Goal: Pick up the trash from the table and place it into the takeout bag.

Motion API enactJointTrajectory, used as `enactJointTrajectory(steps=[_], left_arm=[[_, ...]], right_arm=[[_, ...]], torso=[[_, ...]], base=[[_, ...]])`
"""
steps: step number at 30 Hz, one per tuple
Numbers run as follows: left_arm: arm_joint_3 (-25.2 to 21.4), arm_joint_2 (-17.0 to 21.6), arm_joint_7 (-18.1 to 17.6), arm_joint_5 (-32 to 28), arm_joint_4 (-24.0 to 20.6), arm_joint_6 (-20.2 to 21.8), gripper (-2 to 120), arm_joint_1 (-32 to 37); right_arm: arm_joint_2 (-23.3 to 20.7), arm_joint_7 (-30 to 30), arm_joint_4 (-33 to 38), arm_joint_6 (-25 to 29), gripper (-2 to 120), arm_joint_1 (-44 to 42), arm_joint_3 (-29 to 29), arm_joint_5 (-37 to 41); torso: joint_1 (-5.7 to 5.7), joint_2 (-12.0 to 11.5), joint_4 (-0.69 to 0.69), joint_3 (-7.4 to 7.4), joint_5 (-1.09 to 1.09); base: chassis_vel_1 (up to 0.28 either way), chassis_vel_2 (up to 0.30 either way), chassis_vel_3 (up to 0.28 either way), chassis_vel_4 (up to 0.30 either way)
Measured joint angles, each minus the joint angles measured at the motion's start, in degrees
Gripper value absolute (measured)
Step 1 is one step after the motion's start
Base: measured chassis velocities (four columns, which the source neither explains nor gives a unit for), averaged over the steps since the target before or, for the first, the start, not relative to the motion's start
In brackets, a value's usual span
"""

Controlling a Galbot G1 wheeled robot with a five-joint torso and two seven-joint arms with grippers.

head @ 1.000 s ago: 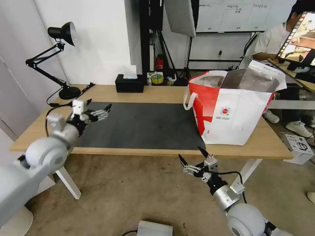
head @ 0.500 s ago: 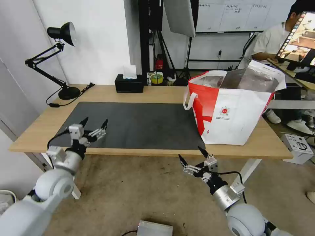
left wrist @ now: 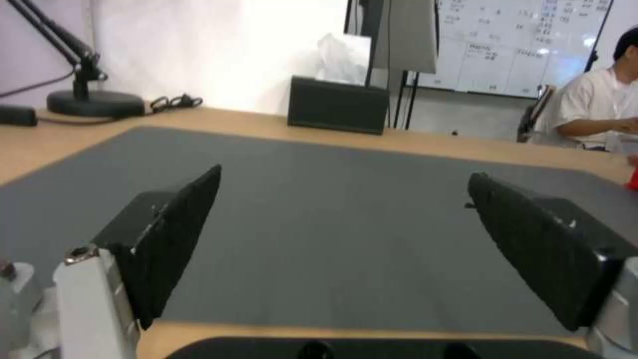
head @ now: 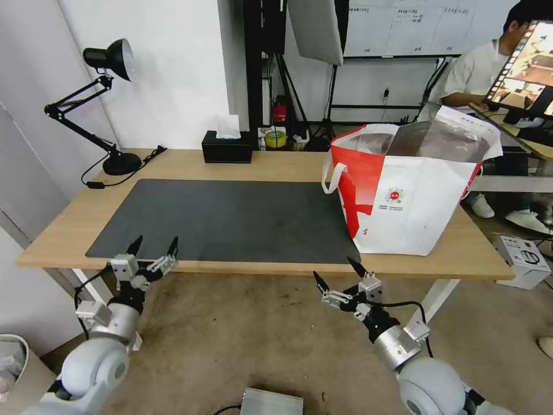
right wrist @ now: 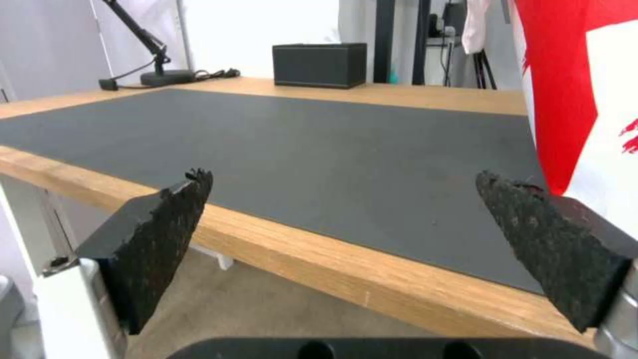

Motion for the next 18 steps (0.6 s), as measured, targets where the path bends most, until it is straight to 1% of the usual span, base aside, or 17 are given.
enactJointTrajectory(steps=[5, 11, 18], left_arm=[[-0.7, -1.2, 0.2, 0.8, 0.9, -0.4, 100, 1.0], [-1.7, -0.5, 0.8, -0.4, 1.3, -0.7, 100, 1.4], [-1.9, -0.6, 1.2, -0.5, 1.0, -0.7, 100, 1.9]], right_arm=[[0.0, 0.0, 0.0, 0.0, 100, 0.0, 0.0, 0.0], [0.0, 0.0, 0.0, 0.0, 100, 0.0, 0.0, 0.0], [0.0, 0.0, 0.0, 0.0, 100, 0.0, 0.0, 0.0]], torso=[[0.0, 0.0, 0.0, 0.0, -0.01], [0.01, 0.0, 0.0, 0.01, 0.0], [0.01, 0.0, 0.0, 0.01, 0.0]], base=[[0.0, 0.0, 0.0, 0.0], [0.0, 0.0, 0.0, 0.0], [0.0, 0.0, 0.0, 0.0]])
